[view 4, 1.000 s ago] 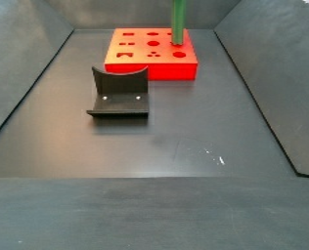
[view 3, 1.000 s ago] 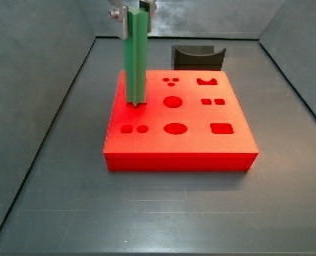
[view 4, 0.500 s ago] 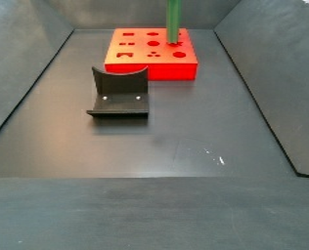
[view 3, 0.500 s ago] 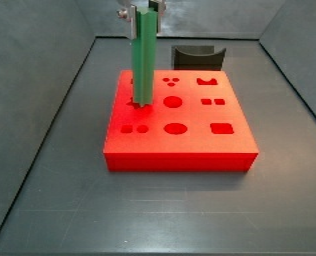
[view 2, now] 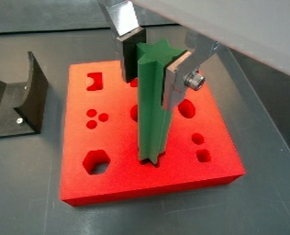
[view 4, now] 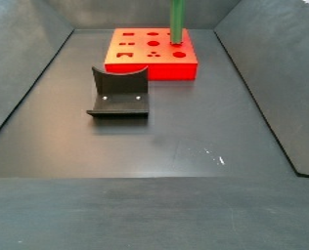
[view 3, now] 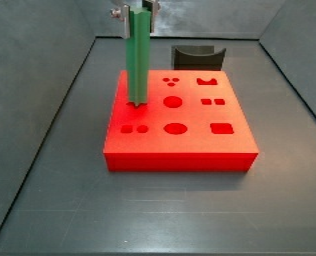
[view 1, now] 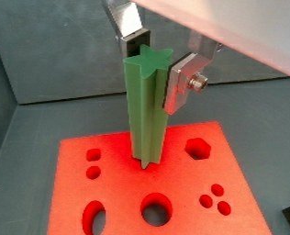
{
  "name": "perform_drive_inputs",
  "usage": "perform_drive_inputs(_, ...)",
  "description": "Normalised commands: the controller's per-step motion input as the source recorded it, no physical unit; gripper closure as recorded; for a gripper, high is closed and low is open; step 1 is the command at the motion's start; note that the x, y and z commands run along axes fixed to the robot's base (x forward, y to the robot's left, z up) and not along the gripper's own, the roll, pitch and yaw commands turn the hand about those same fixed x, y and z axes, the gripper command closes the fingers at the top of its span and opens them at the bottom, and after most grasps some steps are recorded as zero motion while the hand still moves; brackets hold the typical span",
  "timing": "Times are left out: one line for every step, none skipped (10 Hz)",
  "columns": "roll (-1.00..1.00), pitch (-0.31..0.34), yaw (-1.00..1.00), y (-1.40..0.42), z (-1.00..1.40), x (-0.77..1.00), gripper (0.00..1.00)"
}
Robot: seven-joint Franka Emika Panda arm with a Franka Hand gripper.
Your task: Insert the star object.
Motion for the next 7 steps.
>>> perform_drive_inputs(0.09,0.000,0.12,0.00,-0.12,0.00,1.00)
perform_drive_inputs(0.09,0.000,0.07,-0.03,-0.11,0.00,1.00)
perform_drive_inputs(0.10,0.000,0.04,-0.06,-0.14,0.00,1.00)
perform_drive_inputs(0.11,0.000,0.03,-0.11,-0.18,0.00,1.00)
perform_drive_inputs(0.10,0.000,0.01,-0.13,-0.23,0.09,1.00)
perform_drive_inputs(0.10,0.000,0.00,-0.09,-0.30,0.04,1.00)
perform_drive_inputs(0.09,-0.006,0.00,-0.07,-0.35,0.02,1.00)
